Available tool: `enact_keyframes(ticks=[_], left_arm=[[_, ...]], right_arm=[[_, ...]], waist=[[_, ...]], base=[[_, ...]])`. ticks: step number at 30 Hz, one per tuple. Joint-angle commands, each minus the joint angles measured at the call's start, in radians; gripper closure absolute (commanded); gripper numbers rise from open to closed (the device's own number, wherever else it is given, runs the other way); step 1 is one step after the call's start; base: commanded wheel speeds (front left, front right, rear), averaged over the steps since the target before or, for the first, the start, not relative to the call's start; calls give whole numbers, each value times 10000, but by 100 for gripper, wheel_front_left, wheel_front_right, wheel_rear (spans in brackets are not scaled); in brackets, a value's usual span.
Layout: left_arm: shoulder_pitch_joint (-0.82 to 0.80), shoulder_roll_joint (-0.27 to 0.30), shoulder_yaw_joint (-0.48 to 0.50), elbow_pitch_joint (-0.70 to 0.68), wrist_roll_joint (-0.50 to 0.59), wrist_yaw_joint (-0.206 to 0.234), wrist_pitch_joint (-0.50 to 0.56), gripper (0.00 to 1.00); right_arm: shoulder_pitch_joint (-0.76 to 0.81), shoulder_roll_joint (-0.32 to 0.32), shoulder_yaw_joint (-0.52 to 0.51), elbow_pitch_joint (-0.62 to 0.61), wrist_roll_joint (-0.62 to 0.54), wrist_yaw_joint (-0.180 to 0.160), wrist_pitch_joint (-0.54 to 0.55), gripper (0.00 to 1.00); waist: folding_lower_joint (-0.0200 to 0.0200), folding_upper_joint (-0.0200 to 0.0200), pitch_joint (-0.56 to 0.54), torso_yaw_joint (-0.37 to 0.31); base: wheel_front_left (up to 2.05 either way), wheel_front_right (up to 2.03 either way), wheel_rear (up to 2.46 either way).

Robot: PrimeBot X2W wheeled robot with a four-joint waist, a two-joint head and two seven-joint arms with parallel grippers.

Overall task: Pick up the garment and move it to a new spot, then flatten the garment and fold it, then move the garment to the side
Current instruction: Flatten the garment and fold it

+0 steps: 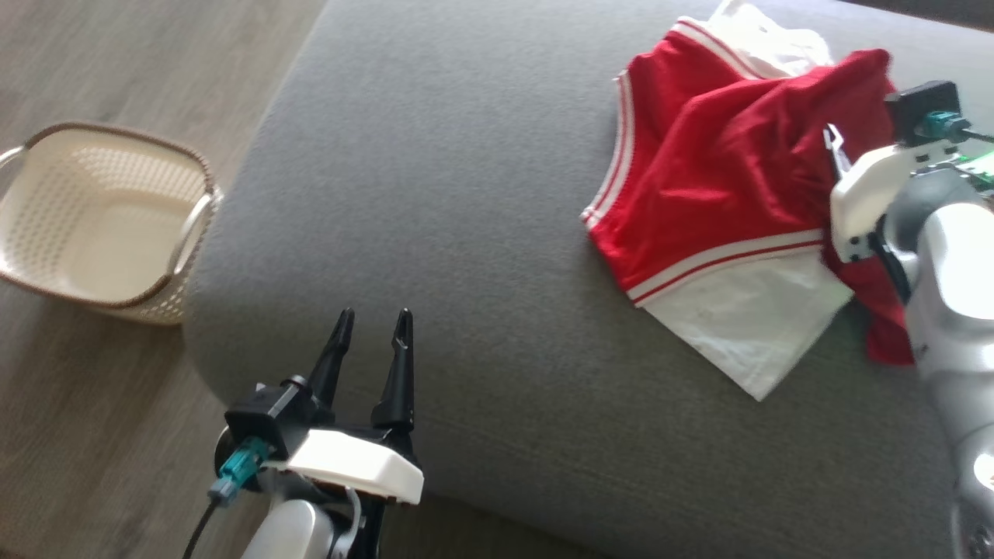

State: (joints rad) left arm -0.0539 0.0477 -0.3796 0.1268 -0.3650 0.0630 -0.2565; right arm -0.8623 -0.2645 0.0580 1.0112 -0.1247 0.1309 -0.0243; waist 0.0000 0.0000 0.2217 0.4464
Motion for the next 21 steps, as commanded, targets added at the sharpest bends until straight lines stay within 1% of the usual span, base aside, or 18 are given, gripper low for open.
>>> enact_keyframes(ticks=[1, 5, 6, 8, 9, 11, 16, 19, 21], left_arm=[[-391, 26, 334, -305, 41, 21, -53, 0], [-342, 26, 487, -312, 167, -12, -53, 0], [-304, 26, 579, -342, 237, -33, -53, 0], [-254, 26, 673, -378, 315, -65, -53, 0], [-254, 26, 673, -378, 315, -65, -53, 0], [-185, 26, 785, -418, 379, -84, -53, 0], [10, 26, 1072, -507, 408, -108, -53, 0], [107, 26, 1224, -550, 414, -103, -53, 0], [192, 26, 1354, -579, 343, -74, -53, 0]], right_arm=[[-498, 302, 12, -83, -85, -2, -423, 0], [-440, 788, -135, 114, 56, -2, -1280, 0], [-297, 1067, -149, 59, 236, -2, -1686, 0], [-66, 1312, -181, -129, 513, -2, -1965, 0], [-66, 1312, -181, -129, 513, -2, -1965, 0], [260, 1513, -200, -499, 836, -2, -2158, 0], [1605, 1859, -29, -2012, 1731, -2, -2331, 0], [2692, 1984, 76, -3370, 2317, -2, -2360, 0], [3610, 2054, 119, -4628, 2684, -2, -2368, 0]], waist=[[0, 0, -165, -328], [0, 0, -534, -944], [0, 0, -733, -1299], [0, 0, -955, -1664], [0, 0, -955, -1664], [0, 0, -1166, -2040], [0, 0, -1633, -2927], [0, 0, -1848, -3400], [0, 0, -1991, -3655]], base=[[0, 0, 0], [0, 0, 0], [0, 0, 0], [0, 0, 0], [0, 0, 0], [0, 0, 0], [0, 0, 0], [0, 0, 0], [0, 0, 0]])
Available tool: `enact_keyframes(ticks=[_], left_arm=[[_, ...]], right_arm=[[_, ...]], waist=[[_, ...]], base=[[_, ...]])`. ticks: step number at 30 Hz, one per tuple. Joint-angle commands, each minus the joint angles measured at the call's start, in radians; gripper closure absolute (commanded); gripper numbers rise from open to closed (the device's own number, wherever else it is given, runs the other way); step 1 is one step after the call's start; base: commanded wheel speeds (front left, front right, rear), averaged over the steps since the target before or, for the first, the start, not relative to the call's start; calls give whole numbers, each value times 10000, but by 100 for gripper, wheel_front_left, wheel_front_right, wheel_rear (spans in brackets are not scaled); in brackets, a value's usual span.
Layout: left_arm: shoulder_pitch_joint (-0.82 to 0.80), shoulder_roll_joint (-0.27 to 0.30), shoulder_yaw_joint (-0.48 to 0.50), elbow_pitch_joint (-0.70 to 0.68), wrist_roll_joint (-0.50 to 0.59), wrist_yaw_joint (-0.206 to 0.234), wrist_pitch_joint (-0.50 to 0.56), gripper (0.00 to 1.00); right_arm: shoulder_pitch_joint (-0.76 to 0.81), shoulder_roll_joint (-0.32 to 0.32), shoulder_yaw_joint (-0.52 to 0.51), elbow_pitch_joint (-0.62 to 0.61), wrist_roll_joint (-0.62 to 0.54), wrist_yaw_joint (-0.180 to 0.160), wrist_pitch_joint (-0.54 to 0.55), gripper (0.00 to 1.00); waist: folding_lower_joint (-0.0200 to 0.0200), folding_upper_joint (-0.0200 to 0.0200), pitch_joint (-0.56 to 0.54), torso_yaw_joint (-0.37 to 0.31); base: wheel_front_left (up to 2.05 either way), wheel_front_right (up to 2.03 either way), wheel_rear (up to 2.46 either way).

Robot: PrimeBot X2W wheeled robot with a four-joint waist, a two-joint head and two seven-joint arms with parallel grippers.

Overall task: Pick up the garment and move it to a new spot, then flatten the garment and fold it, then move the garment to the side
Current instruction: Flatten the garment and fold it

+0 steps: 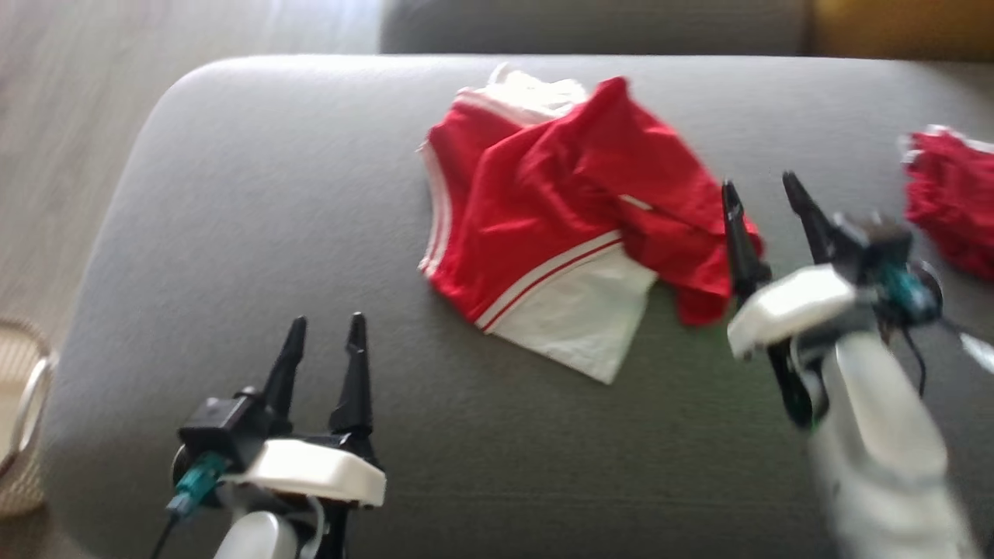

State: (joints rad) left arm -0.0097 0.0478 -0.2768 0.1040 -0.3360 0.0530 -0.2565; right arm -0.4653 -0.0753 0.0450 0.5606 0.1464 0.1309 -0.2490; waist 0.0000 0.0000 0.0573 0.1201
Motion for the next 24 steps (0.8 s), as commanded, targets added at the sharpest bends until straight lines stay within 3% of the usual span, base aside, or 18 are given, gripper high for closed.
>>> enact_keyframes(ticks=[1, 6, 10, 19, 24], left_arm=[[-201, 24, 412, -376, -32, 49, -53, 0], [44, 24, 684, -434, -138, 67, -53, 0], [204, 24, 802, -394, -188, 14, -53, 0], [203, 24, 831, -97, -338, 15, -53, 0], [-187, 24, 350, 378, -495, -56, -53, 0]], right_arm=[[188, 185, 245, -761, 70, -2, -122, 0], [2782, 242, 120, -3111, 689, -2, -125, 0], [3878, 247, 240, -3814, 1157, -2, -126, 0], [4094, 249, 586, -4229, 1243, -2, -127, 0], [3978, 249, 642, -4434, 1202, -2, -127, 0]], waist=[[0, 0, -413, -497], [0, 0, -624, -881], [0, 0, -661, -1112], [0, 0, -527, -1496], [0, 0, -124, -1810]], base=[[0, 0, 0], [0, 0, 0], [0, 0, 0], [0, 0, 0], [0, 0, 0]])
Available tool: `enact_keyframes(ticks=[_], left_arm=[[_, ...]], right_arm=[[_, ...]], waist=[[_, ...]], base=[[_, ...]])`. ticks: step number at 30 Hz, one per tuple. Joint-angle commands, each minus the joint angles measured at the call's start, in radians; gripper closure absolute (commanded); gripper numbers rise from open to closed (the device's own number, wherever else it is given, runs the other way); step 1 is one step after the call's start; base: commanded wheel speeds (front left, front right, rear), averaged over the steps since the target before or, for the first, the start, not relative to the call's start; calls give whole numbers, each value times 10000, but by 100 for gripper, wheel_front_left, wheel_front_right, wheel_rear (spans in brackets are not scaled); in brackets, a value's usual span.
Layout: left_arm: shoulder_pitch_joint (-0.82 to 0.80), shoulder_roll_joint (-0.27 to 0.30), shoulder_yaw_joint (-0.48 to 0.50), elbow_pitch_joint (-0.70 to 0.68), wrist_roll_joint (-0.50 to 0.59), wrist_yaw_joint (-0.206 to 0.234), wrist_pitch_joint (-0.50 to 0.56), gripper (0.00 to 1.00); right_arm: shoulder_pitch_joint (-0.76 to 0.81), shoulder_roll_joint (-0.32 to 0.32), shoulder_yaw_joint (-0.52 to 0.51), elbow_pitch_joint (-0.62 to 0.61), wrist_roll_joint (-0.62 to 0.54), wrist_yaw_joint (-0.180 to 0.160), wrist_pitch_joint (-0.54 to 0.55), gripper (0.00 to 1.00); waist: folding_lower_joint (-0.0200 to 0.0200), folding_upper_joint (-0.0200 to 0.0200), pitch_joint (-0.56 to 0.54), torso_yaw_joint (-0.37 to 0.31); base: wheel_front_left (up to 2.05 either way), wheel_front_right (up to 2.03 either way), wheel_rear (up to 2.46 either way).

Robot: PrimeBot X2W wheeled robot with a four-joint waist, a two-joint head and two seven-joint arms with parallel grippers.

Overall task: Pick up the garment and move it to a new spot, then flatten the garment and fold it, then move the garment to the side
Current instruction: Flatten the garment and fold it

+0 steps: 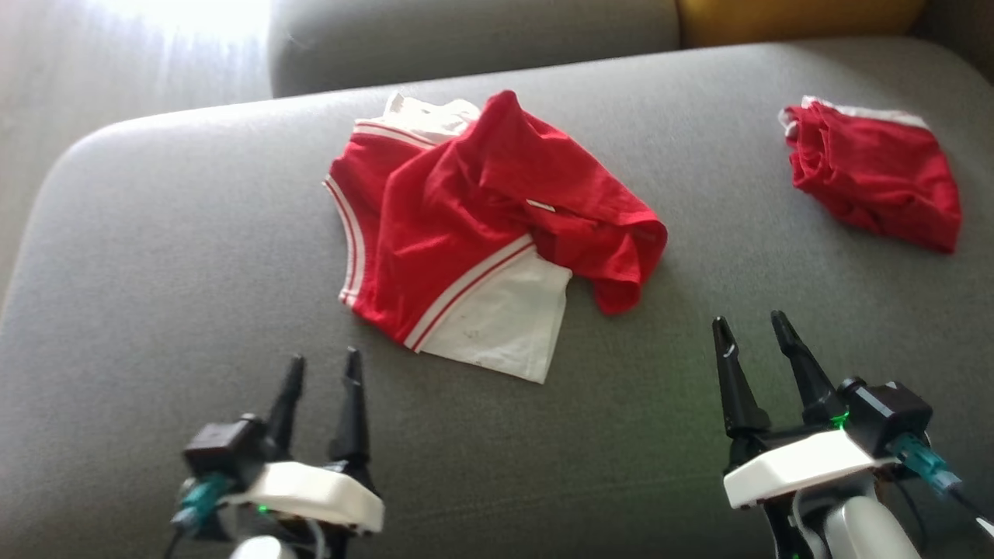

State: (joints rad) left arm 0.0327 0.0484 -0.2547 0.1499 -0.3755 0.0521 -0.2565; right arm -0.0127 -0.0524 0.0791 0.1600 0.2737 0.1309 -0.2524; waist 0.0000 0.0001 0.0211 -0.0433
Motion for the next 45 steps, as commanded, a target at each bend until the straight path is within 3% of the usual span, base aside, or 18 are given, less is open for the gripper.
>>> enact_keyframes(ticks=[1, 7, 11, 20, 27, 28, 29, 30, 37, 45], left_arm=[[-747, 18, -59, 227, -175, -79, -53, 0], [-2034, 18, -773, 2373, -492, 146, -53, 0], [-2723, 18, -975, 3241, -515, 234, -53, 0], [-4108, 18, -1004, 5643, -943, 1169, 90, 0], [-4604, 18, -1373, 6520, -1338, 1121, 85, 0], [-4649, 18, -1447, 6605, -1427, 1031, 82, 12], [-4701, 18, -1531, 6691, -1481, 952, 78, 90], [-4748, 18, -1592, 6771, -1525, 914, 69, 100], [-4858, 62, -1454, 6860, -1610, 935, -36, 100], [-3575, 934, -314, 4637, -842, 1378, -50, 100]], right_arm=[[-586, 21, 334, -473, -101, -2, -93, 0], [-767, 21, 374, -695, -86, -2, -93, 0], [-865, 21, 339, -838, 665, -2, -93, 0], [-1154, 22, 744, -1215, 1261, -2, -93, 0], [-1190, 22, 678, -1345, 1439, -2, -93, 0], [-1191, 22, 672, -1352, 1446, -2, -93, 0], [-1191, 22, 671, -1356, 1448, -2, -93, 0], [-1188, 22, 677, -1356, 1444, -2, -93, 0], [-1088, 22, 579, -1283, 1383, -2, -93, 0], [-1010, 22, 630, -1071, 1561, -2, -93, 0]], waist=[[0, -1, 345, -257], [0, -1, 896, -815], [0, -1, 1151, -1082], [0, -1, 1547, -1670], [0, -1, 1639, -1763], [0, -1, 1645, -1756], [0, -1, 1648, -1746], [0, -1, 1646, -1729], [0, -1, 1421, -1277], [0, -1, 781, -388]], base=[[0, 0, 0], [0, 0, 0], [0, 0, 0], [0, 0, 0], [0, 0, 0], [0, 0, 0], [0, 0, 0], [0, 0, 0], [0, 0, 0], [0, 0, 0]])
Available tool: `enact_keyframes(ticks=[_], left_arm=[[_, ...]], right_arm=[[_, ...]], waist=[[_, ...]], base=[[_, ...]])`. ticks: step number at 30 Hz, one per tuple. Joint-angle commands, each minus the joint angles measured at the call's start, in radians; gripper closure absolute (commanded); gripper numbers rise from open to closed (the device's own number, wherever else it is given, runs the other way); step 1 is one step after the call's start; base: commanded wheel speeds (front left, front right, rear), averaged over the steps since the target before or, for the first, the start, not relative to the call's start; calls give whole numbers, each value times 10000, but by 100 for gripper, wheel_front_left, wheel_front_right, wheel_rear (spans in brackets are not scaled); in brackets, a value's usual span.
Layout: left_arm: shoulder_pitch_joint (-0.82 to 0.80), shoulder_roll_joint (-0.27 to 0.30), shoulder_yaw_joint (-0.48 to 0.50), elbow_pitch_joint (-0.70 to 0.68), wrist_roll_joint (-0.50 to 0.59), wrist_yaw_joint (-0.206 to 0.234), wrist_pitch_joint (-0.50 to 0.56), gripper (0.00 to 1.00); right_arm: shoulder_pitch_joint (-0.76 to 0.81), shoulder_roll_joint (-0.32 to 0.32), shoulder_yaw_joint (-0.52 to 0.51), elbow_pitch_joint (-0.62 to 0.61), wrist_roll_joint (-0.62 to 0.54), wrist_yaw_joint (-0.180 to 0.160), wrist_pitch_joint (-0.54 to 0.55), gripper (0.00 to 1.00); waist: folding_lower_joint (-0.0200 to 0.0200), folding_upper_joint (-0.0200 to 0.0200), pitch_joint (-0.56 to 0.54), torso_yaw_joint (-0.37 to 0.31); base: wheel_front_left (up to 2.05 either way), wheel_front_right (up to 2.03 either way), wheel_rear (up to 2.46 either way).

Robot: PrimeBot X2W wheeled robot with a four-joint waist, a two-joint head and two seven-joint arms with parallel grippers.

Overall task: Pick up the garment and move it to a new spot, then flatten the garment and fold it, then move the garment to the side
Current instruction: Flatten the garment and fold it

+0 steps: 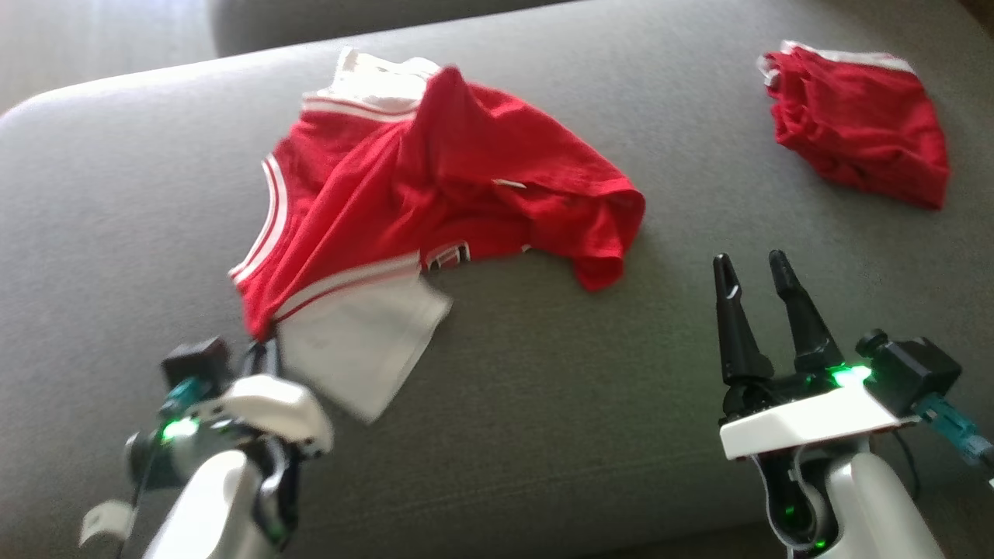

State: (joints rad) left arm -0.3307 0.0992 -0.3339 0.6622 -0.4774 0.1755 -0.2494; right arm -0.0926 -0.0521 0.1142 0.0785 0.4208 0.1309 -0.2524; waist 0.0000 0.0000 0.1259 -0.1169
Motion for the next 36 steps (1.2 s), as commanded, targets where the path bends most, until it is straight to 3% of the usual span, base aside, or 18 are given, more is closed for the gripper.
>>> enact_keyframes(ticks=[1, 11, 12, 13, 14, 23, 36], left_arm=[[219, 596, 586, -727, 292, 187, -121, 100], [1089, 1833, 1459, -1988, 566, 659, 3, 100], [1146, 1909, 1383, -1962, 595, 624, 187, 80], [1186, 1954, 1261, -1936, 641, 572, 383, 53], [1212, 1965, 1184, -1914, 656, 560, 546, 1], [1232, 1620, 979, -2305, 769, 868, 394, 0], [2628, 452, 293, -4203, 1110, -5, -118, 0]], right_arm=[[-200, 18, 315, -230, 118, -2, -93, 0], [-125, 18, 450, 112, 194, -2, -93, 0], [-138, 18, 465, 151, 192, -2, -93, 0], [-150, 18, 480, 198, 181, -2, -93, 0], [-161, 18, 490, 251, 168, -2, -93, 0], [-171, 18, 395, 555, 46, -2, -93, 0], [152, 18, 412, 947, -226, -2, -93, 0]], waist=[[0, 0, -321, 448], [0, 0, -520, 984], [0, 0, -518, 996], [0, 0, -516, 1006], [0, 0, -514, 1015], [0, 0, -673, 1352], [0, 0, -1162, 2741]], base=[[0, 0, 0], [0, 0, 0], [0, 0, 0], [0, 0, 0], [0, 0, 0], [0, 0, 0], [0, 0, 0]])
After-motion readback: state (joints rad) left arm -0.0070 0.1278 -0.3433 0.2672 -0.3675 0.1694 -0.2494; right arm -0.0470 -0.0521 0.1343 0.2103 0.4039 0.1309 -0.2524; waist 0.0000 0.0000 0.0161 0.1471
